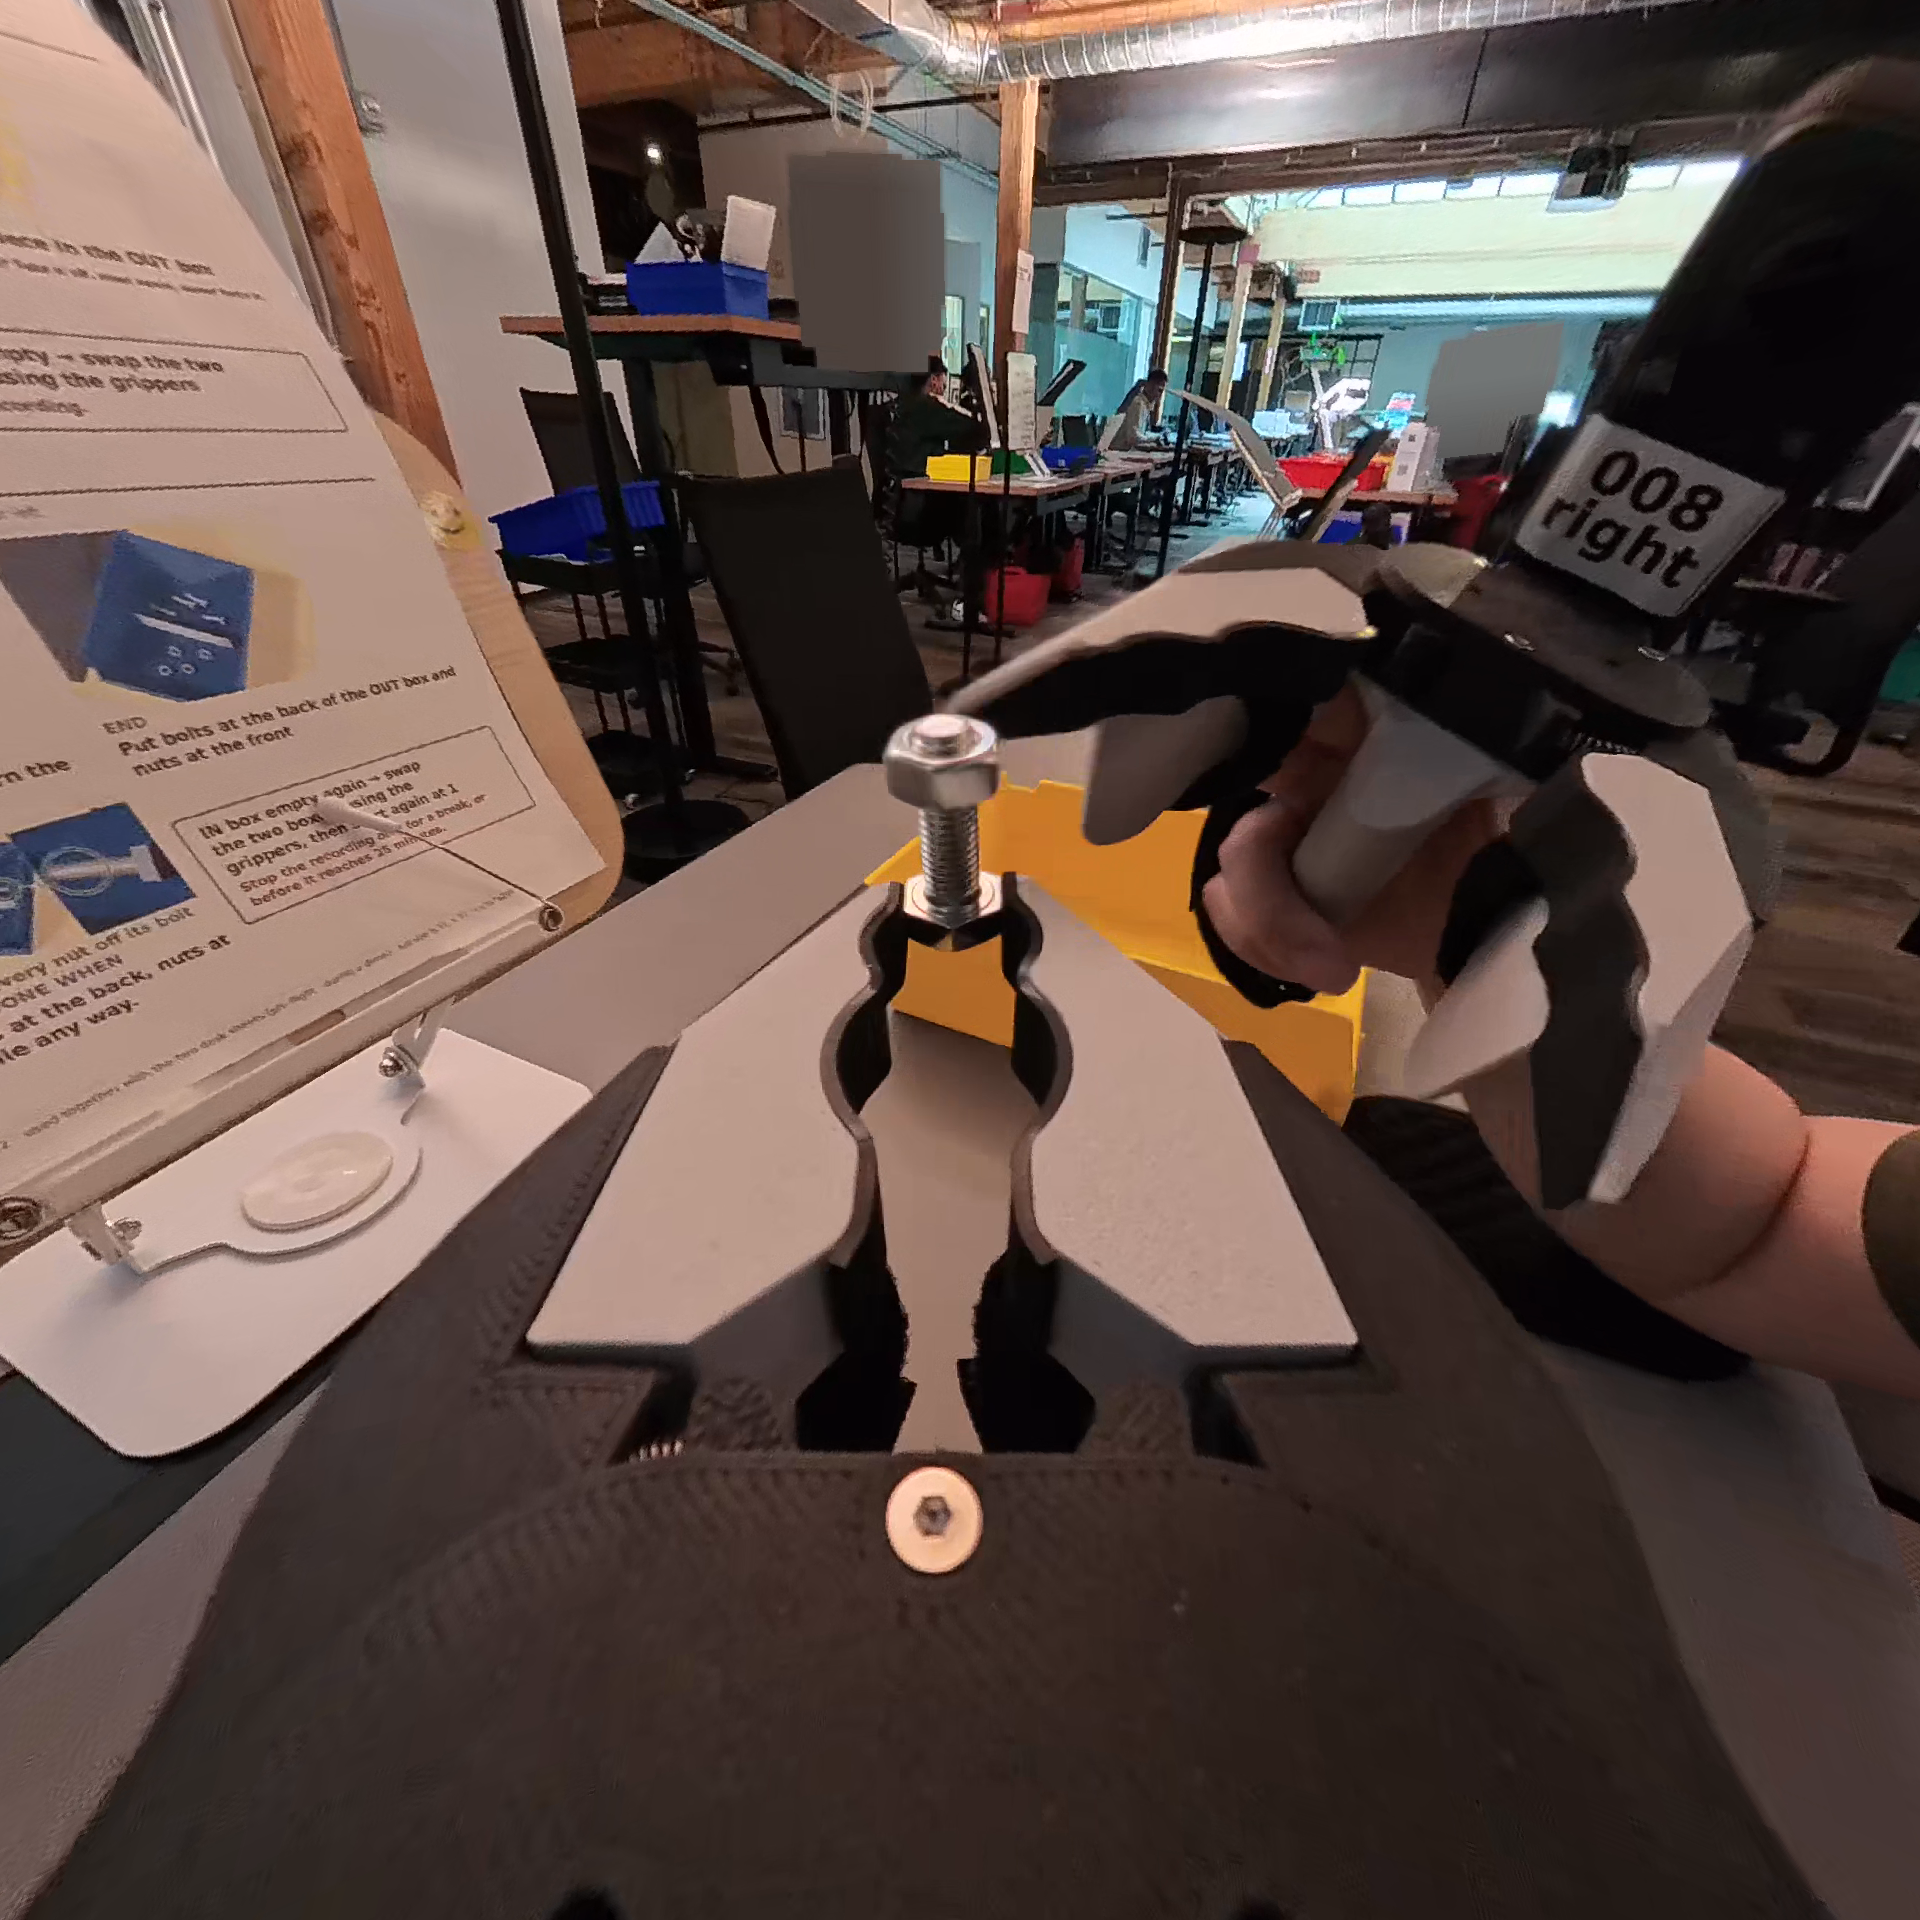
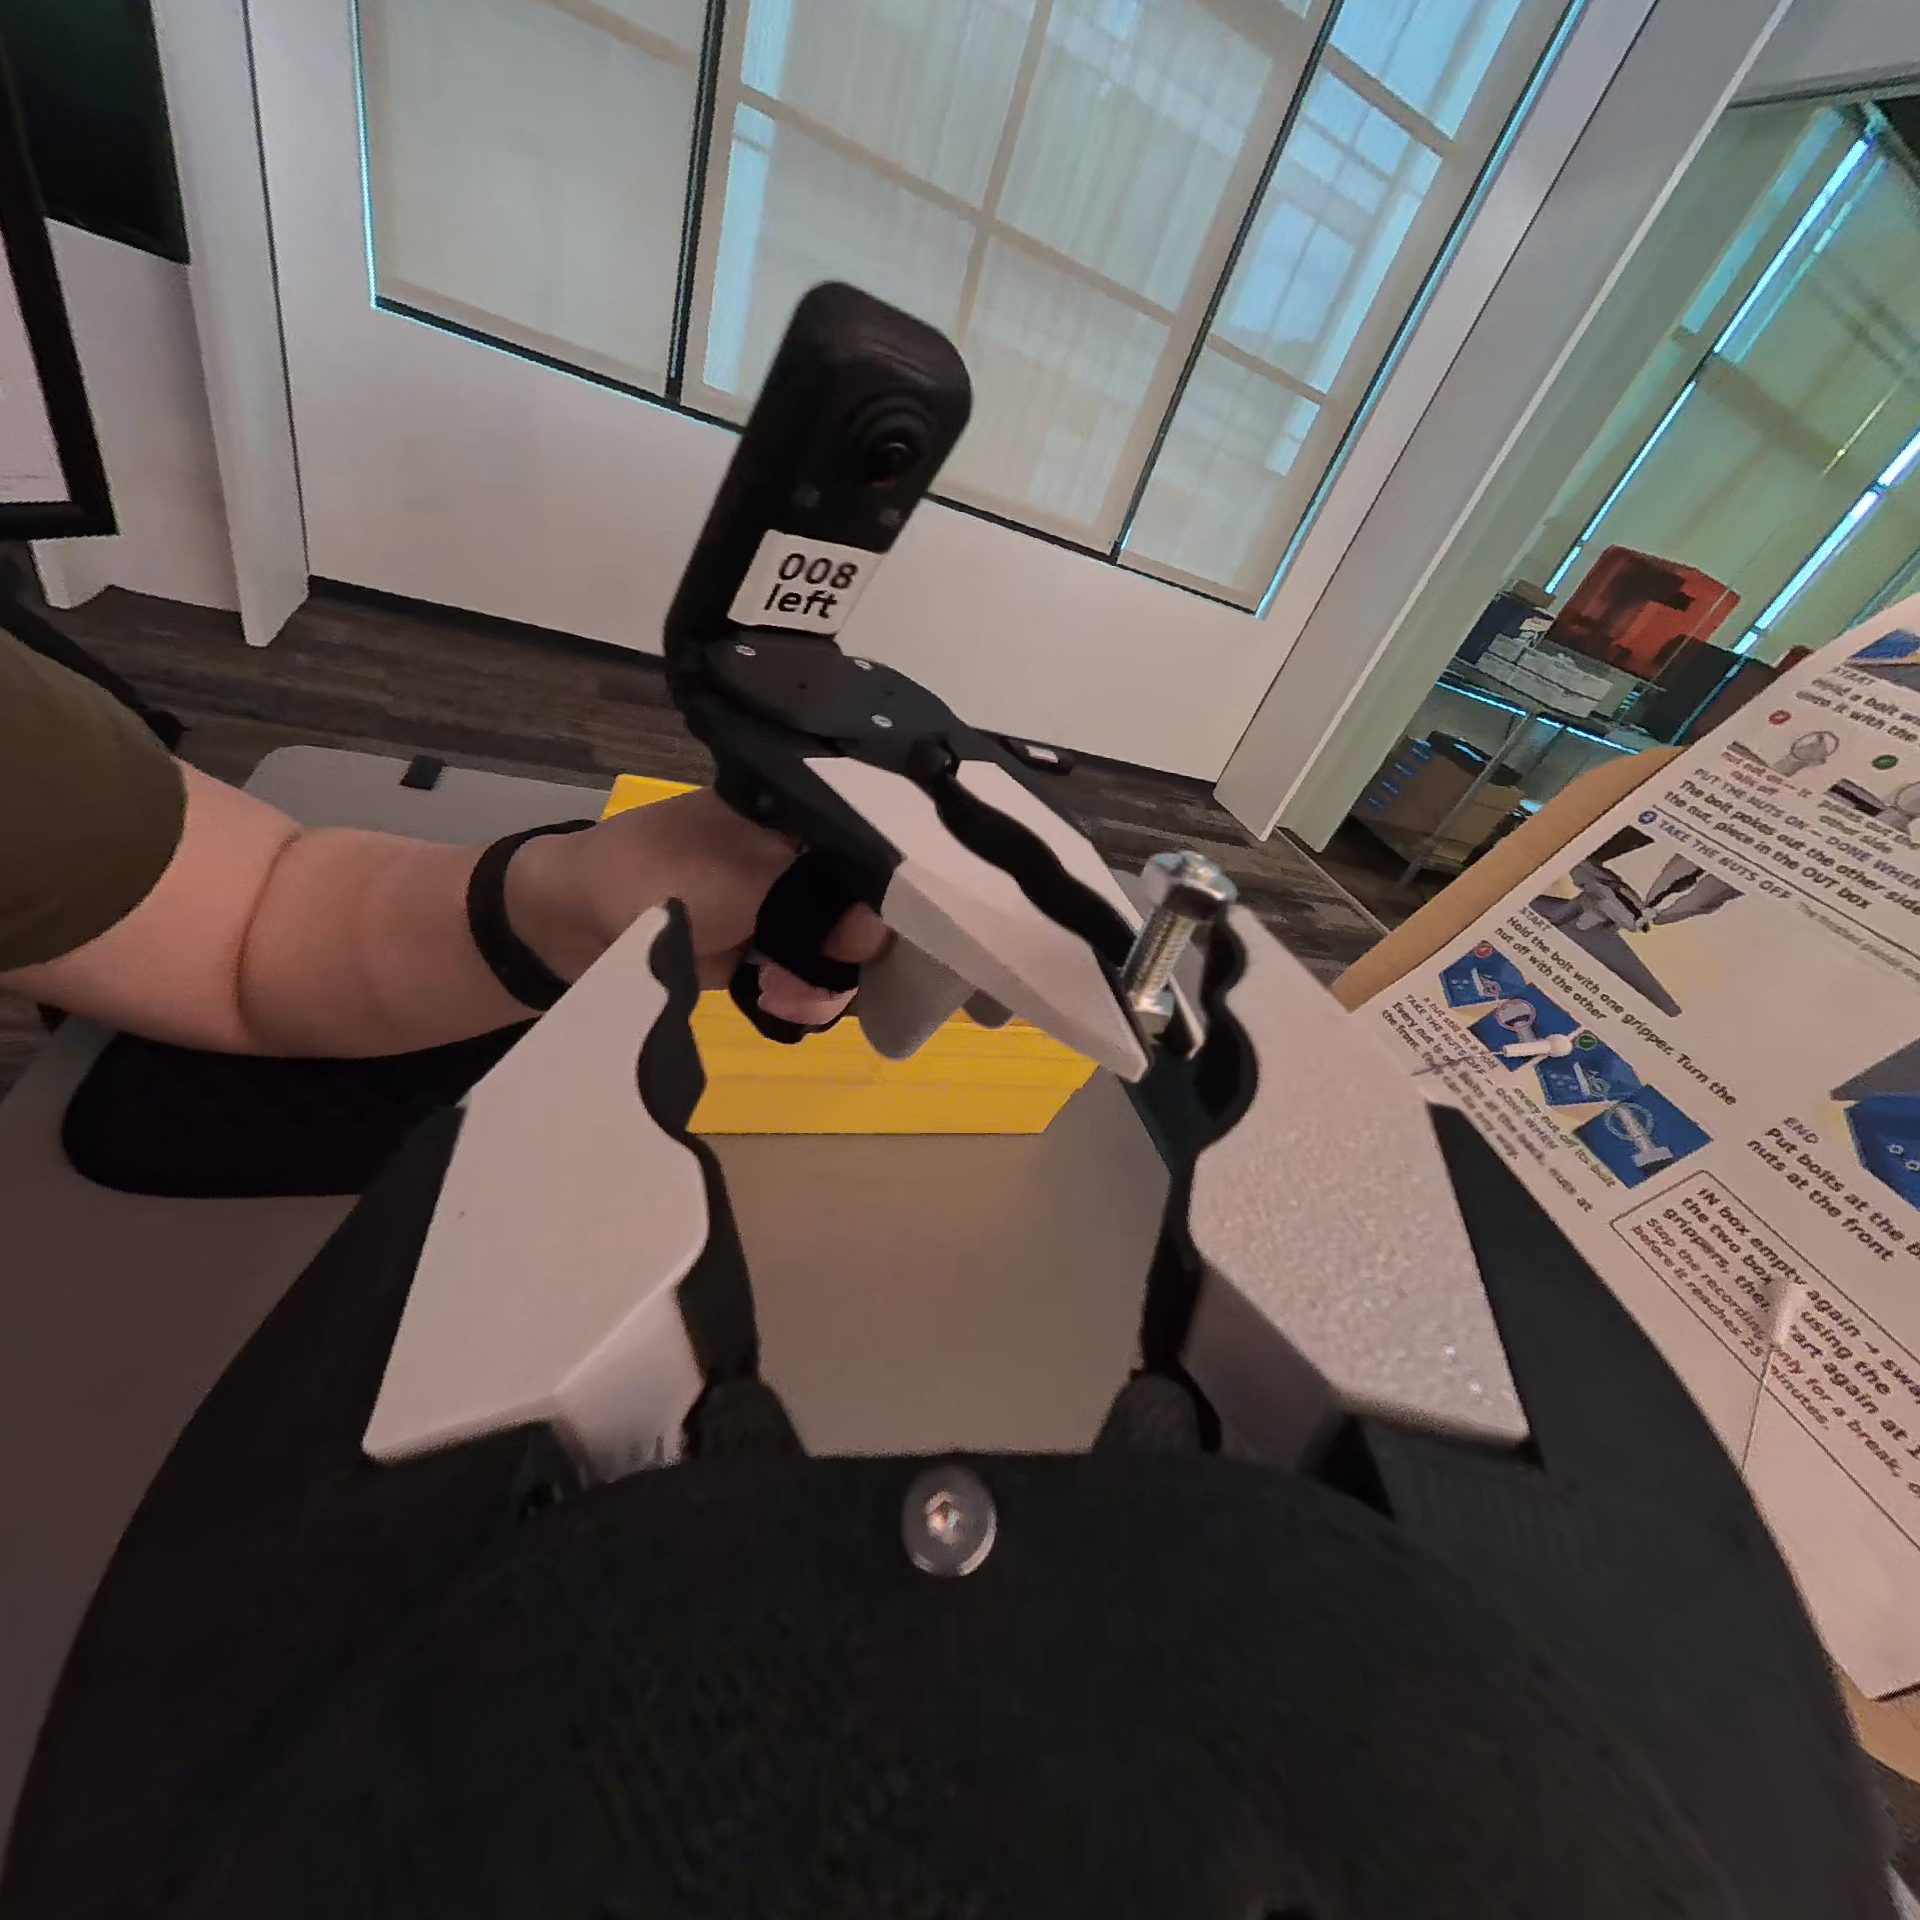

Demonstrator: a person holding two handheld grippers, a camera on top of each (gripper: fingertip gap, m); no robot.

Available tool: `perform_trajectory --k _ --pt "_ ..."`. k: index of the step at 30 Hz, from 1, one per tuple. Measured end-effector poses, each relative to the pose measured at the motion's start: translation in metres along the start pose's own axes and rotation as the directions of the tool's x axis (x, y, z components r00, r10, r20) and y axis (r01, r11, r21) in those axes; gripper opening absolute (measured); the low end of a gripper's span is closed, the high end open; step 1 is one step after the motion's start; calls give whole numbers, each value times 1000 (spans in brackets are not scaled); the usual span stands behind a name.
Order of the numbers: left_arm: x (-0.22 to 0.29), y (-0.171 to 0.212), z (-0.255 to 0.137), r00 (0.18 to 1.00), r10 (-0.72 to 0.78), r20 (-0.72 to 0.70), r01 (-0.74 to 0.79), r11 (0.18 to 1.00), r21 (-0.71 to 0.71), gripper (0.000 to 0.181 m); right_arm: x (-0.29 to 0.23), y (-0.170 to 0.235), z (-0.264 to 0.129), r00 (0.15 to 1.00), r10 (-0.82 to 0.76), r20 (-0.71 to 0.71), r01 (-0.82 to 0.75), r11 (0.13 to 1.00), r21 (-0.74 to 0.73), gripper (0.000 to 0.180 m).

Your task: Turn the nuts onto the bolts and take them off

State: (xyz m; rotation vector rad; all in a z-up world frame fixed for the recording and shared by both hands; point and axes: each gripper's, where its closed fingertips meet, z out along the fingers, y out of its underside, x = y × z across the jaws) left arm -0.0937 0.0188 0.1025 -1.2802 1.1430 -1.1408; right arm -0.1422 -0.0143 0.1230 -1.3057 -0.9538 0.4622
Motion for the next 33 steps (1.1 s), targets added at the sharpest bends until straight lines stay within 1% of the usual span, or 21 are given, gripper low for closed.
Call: perform_trajectory --k 2,4,7,11,13,15,17,21,23,24,25,28,31,33 --pt "-1 -4 -3 1000 -22 -12 22 1000 20 16 3 -6 -4 1000 12 -15 -12 1000 21 94" --pt "4 -3 -1 999 -18 -26 19 1000 14 16 7 -6 -3 999 33 -31 -32 999 38 99" --pt "14 3 5 999 17 -45 -17 1000 -9 16 4 1 4 999 51 -10 -51 999 19 103" --pt "5 3 3 1000 21 -7 -21 1000 -13 16 0 3 2 1000 17 0 -17 1000 -11 102" --pt "2 -1 -1 1000 -9 -11 9 1000 8 16 0 -3 -3 1000 25 6 -25 1000 7 95" --pt "2 -4 -2 999 -22 -23 23 1000 19 16 3 -5 -4 999 45 -5 -45 999 22 96" --pt "7 -3 0 999 -8 -33 8 1000 14 16 6 -1 -1 999 48 -16 -48 999 13 101" --pt "11 2 4 999 21 -27 -21 1000 -7 16 -1 5 3 999 35 9 -35 999 -15 102" --pt "4 0 2 1000 8 -8 -8 1000 -1 16 -2 3 -1 1000 14 11 -14 1000 -23 98" --pt "2 -1 0 1000 -7 -9 7 1000 7 16 -2 2 -3 1000 14 20 -13 1000 -25 91" --pt "1 -3 -1 1000 -21 -16 21 1000 15 16 0 -1 -5 1000 21 9 -21 1000 -17 91" --pt "6 -3 -1 999 -16 -33 17 1000 15 16 7 -4 -6 999 47 -21 -47 999 19 94" --pt "16 1 4 999 12 -53 -12 1000 -2 16 3 2 1 998 61 3 -61 998 3 98" --pt "15 4 6 999 24 -39 -25 1000 -12 16 -2 5 3 999 47 19 -47 999 -24 101"
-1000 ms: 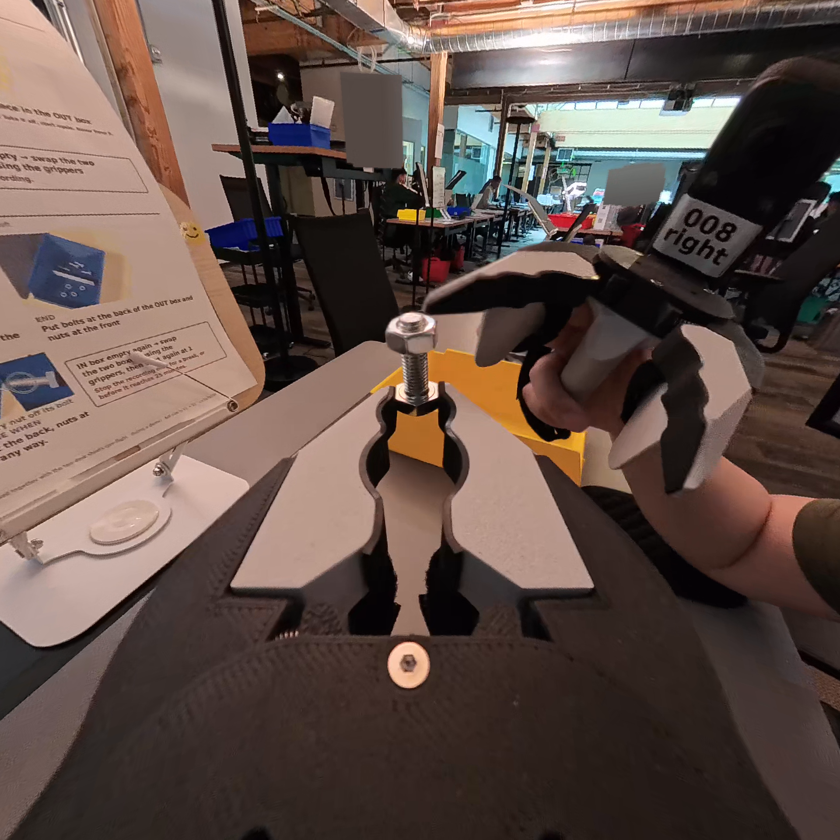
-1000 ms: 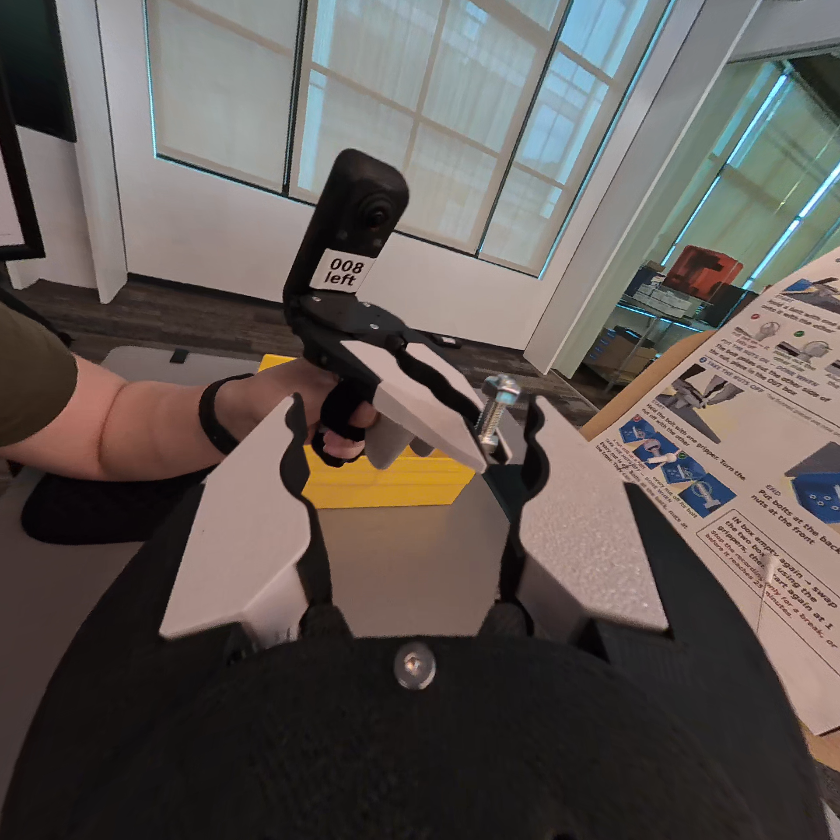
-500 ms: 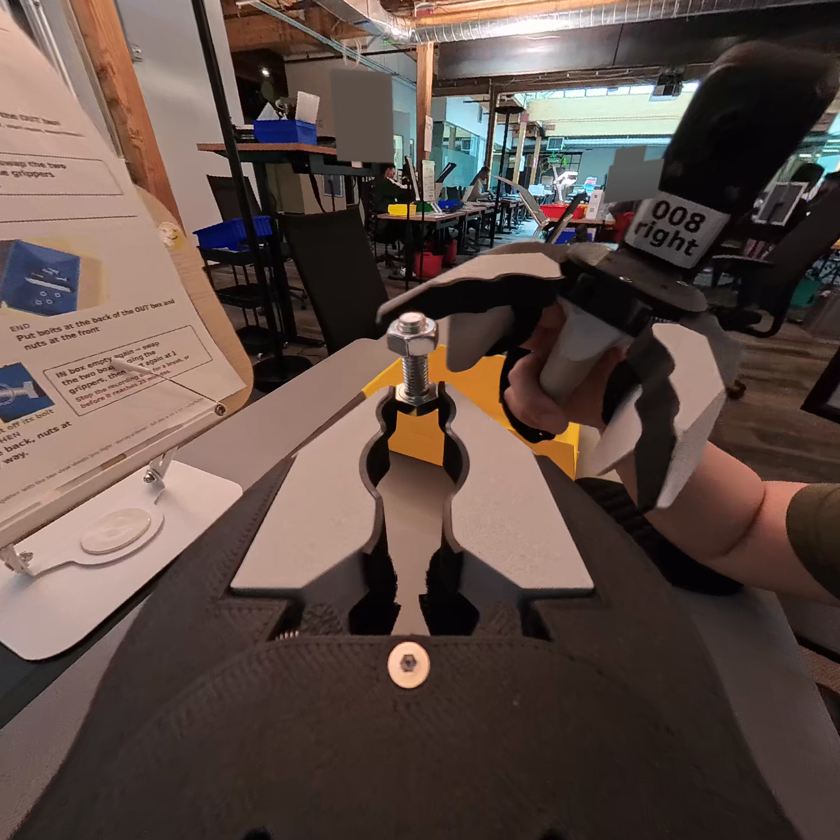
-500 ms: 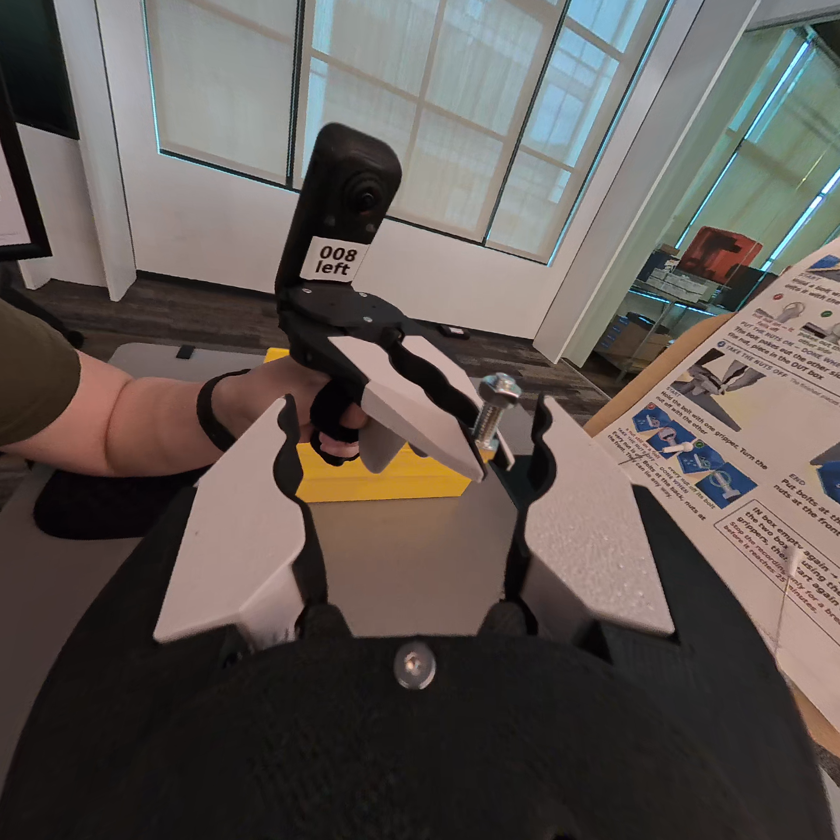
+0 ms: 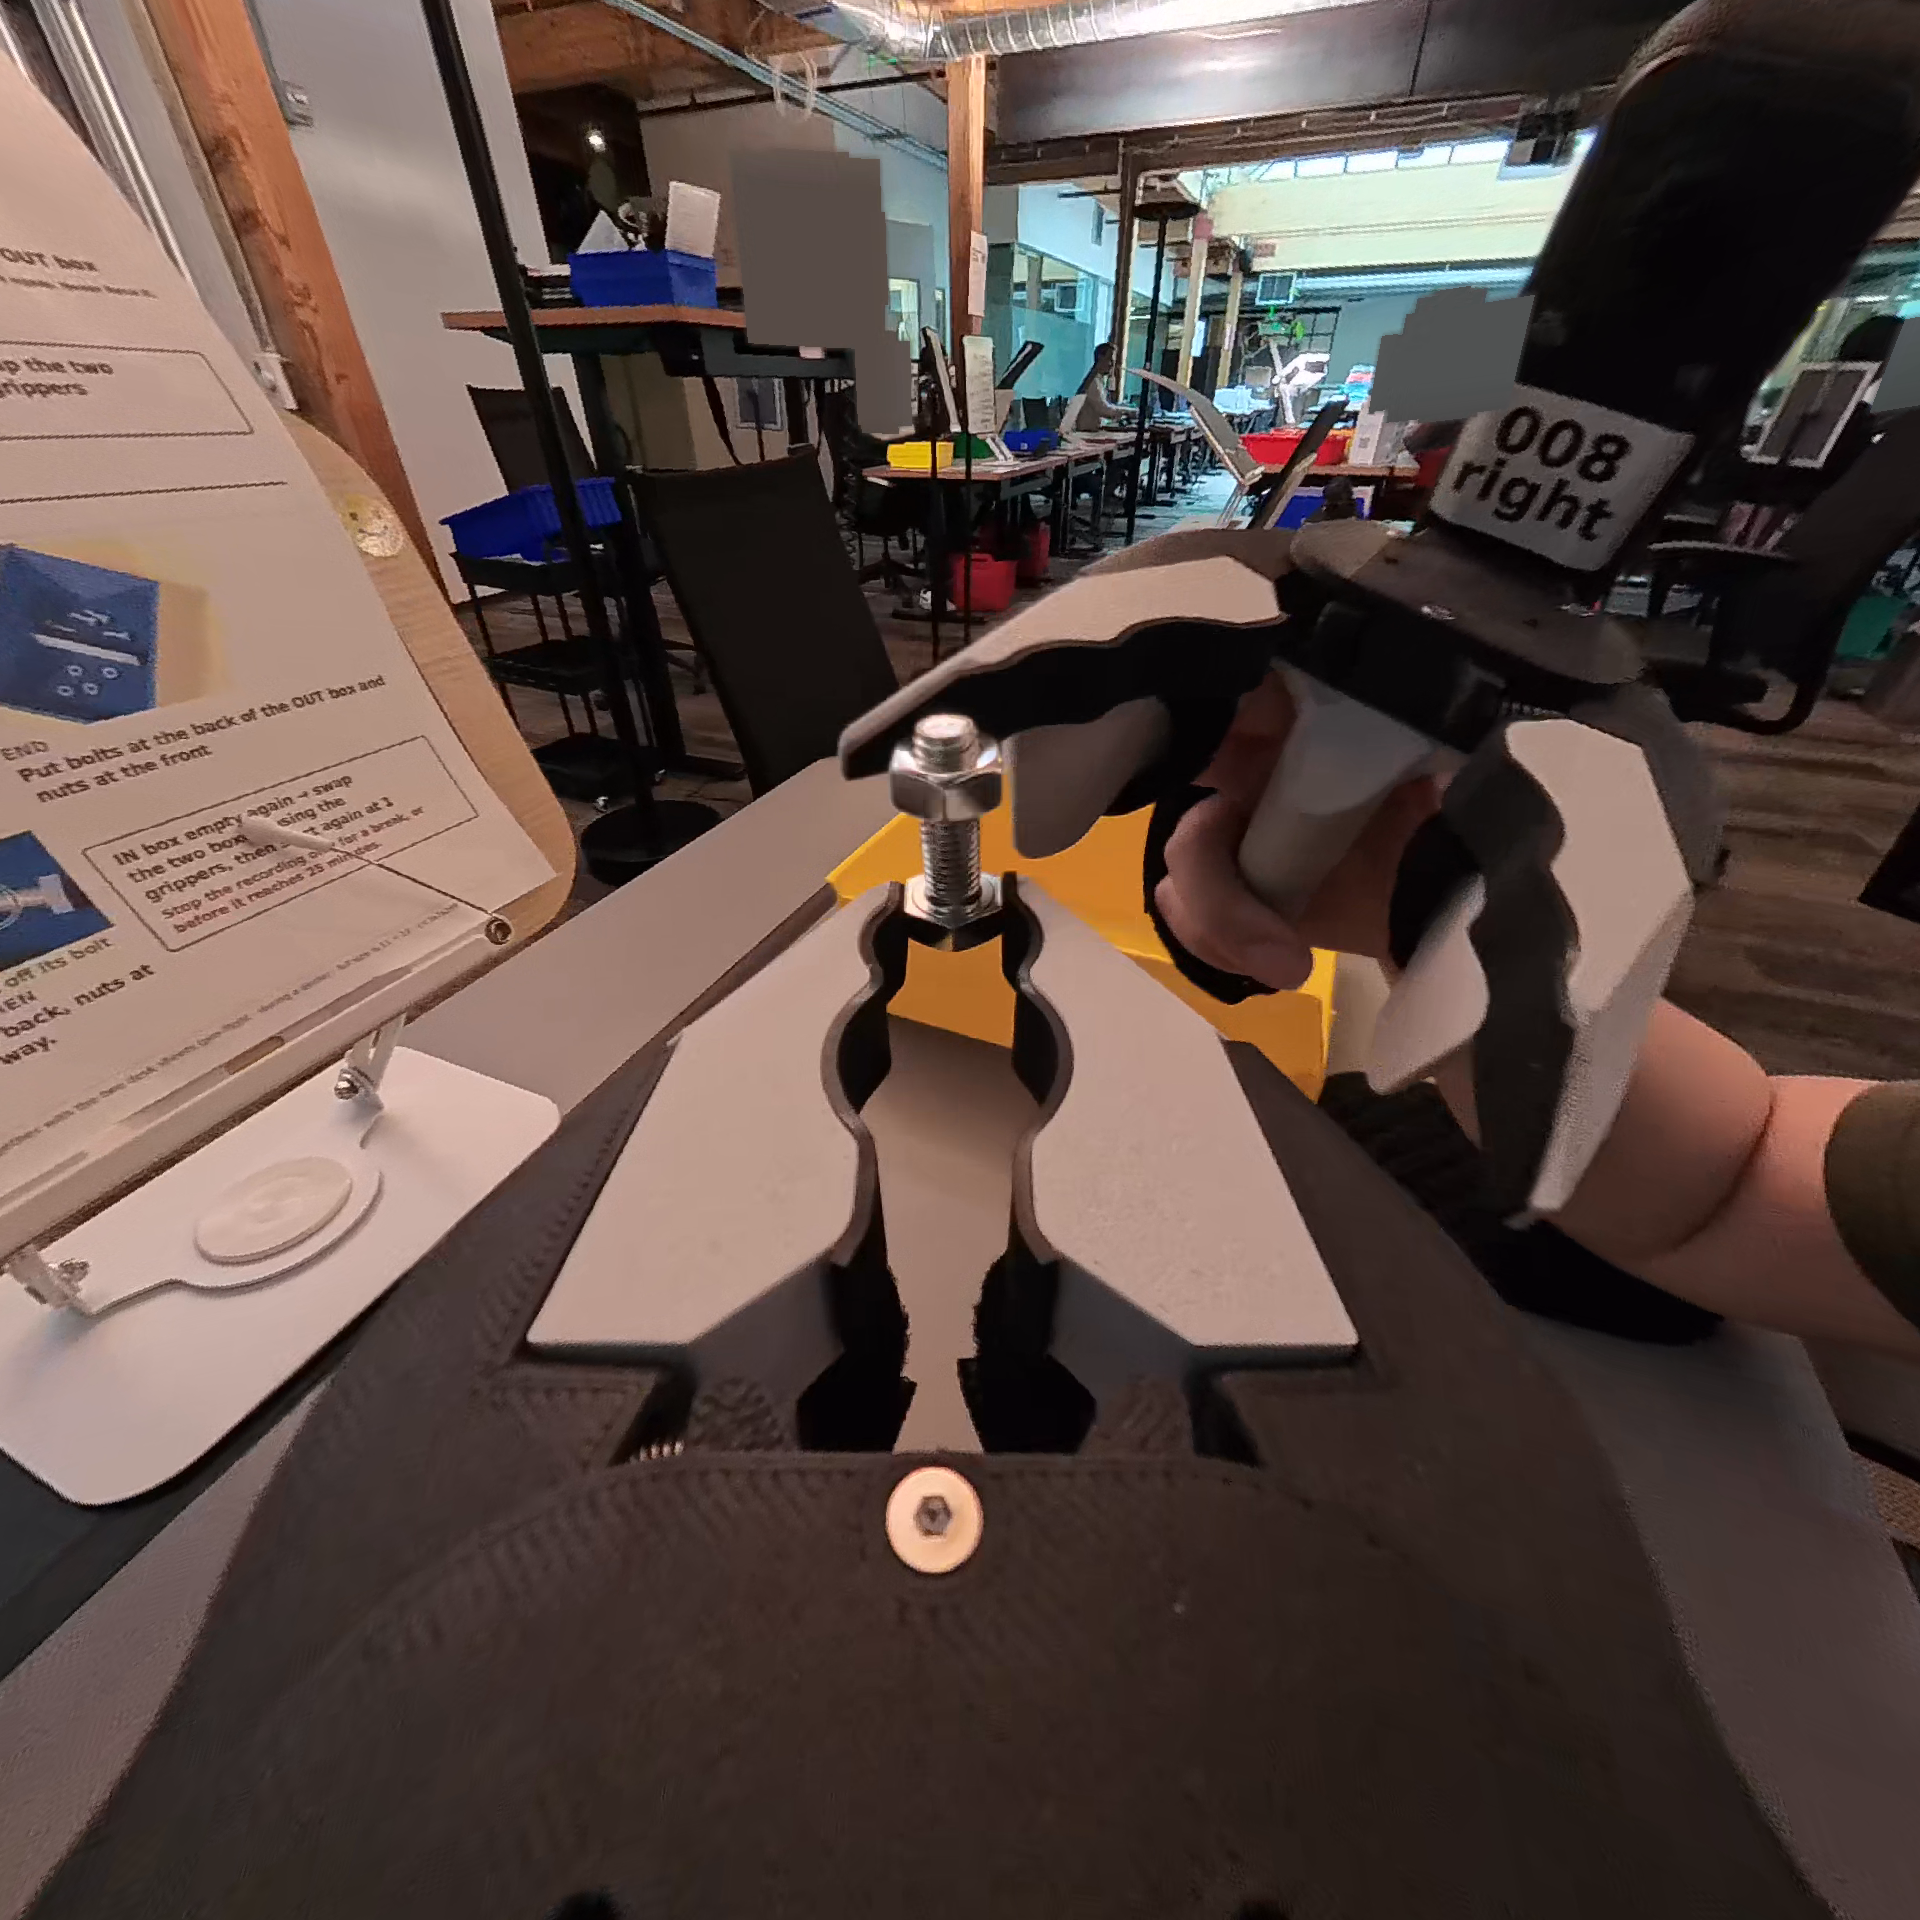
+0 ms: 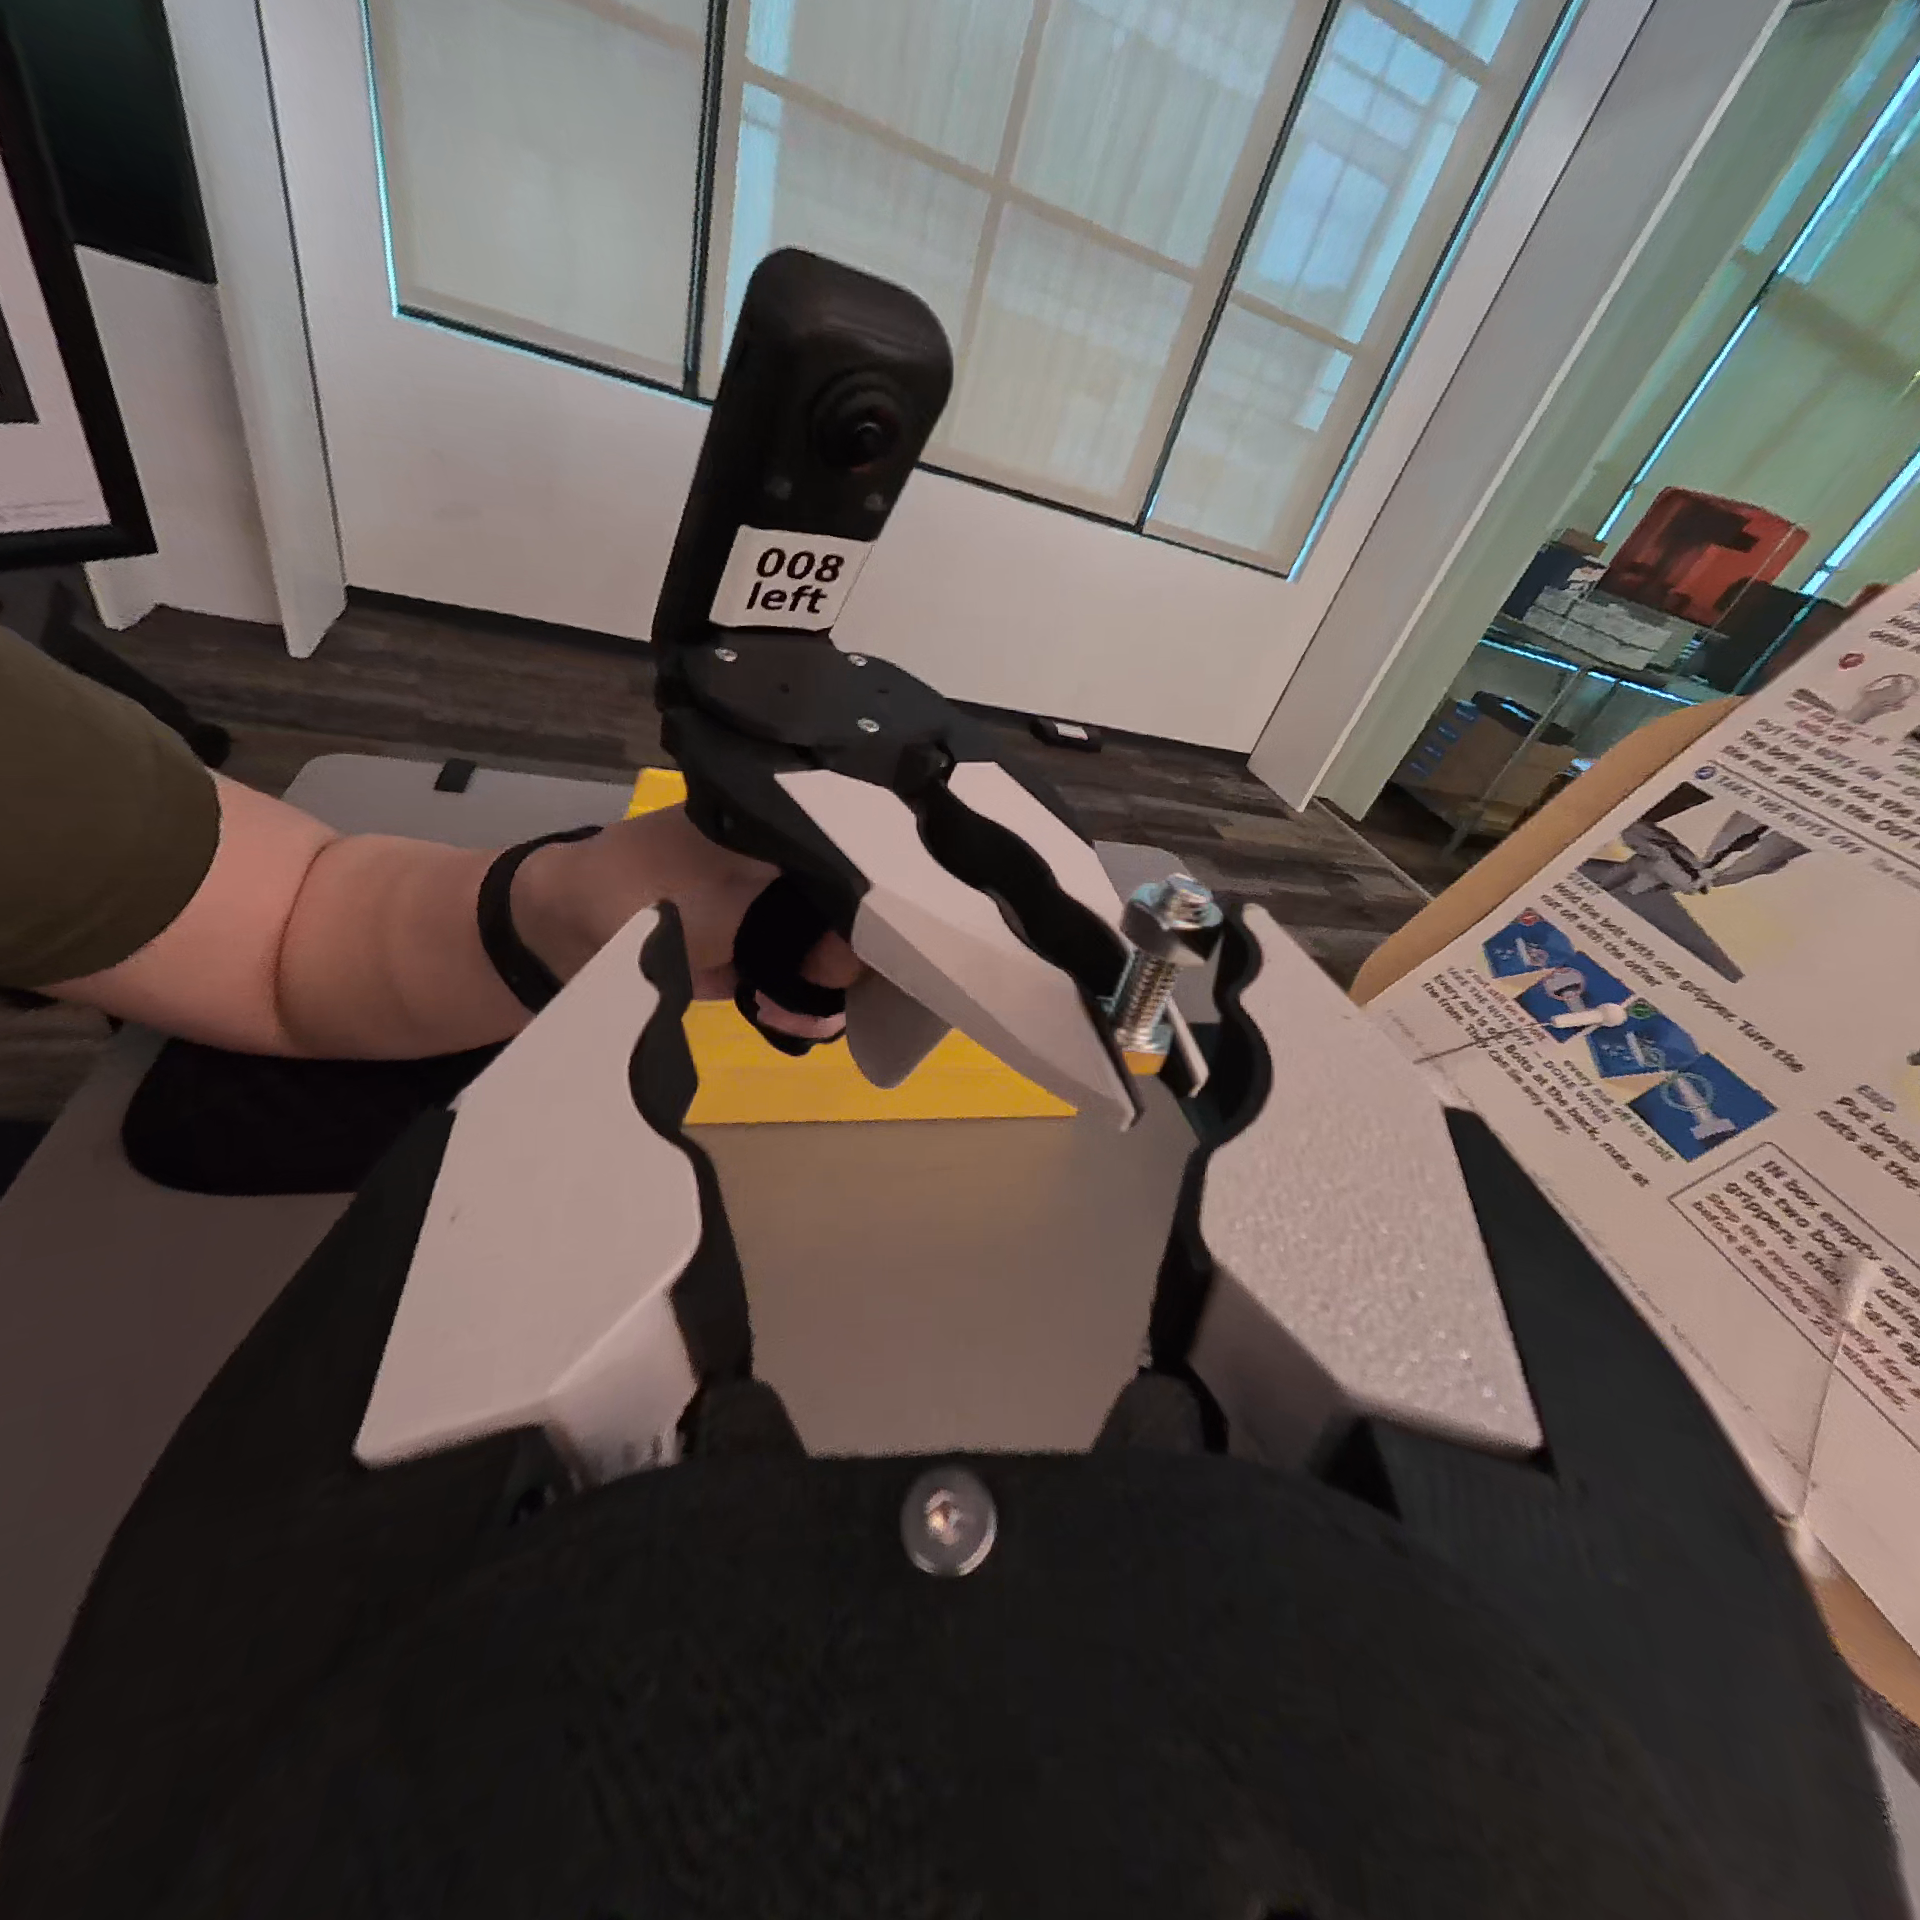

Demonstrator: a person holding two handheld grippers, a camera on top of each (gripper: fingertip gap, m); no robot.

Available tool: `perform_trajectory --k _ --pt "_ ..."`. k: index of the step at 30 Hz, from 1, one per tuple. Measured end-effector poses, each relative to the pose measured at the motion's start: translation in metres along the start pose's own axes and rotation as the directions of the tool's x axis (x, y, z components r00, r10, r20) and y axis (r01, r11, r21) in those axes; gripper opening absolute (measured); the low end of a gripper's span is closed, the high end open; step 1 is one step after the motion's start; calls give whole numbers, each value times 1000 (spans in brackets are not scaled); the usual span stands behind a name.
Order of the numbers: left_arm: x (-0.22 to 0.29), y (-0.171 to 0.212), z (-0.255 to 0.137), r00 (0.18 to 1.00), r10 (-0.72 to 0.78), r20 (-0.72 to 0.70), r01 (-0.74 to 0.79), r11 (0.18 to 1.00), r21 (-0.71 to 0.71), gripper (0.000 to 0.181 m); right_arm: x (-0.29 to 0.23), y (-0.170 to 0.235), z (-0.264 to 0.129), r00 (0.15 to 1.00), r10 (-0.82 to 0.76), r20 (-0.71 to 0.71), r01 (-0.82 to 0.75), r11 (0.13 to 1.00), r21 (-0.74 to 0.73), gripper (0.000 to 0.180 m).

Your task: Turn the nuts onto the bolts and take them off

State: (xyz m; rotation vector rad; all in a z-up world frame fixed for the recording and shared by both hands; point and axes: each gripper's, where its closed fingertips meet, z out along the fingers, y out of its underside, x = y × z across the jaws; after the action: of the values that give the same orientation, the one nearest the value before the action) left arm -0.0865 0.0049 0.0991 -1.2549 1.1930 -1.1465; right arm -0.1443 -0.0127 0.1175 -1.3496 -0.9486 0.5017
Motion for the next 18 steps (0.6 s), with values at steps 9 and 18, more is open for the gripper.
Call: perform_trajectory --k 9,18 --pt "2 -5 -3 999 -25 -26 25 1000 19 16 10 -7 -7 999 39 -29 -38 998 47 93" --pt "-10 -10 -10 997 -79 -12 79 996 48 17 0 -21 -19 999 29 37 -32 995 90 72"
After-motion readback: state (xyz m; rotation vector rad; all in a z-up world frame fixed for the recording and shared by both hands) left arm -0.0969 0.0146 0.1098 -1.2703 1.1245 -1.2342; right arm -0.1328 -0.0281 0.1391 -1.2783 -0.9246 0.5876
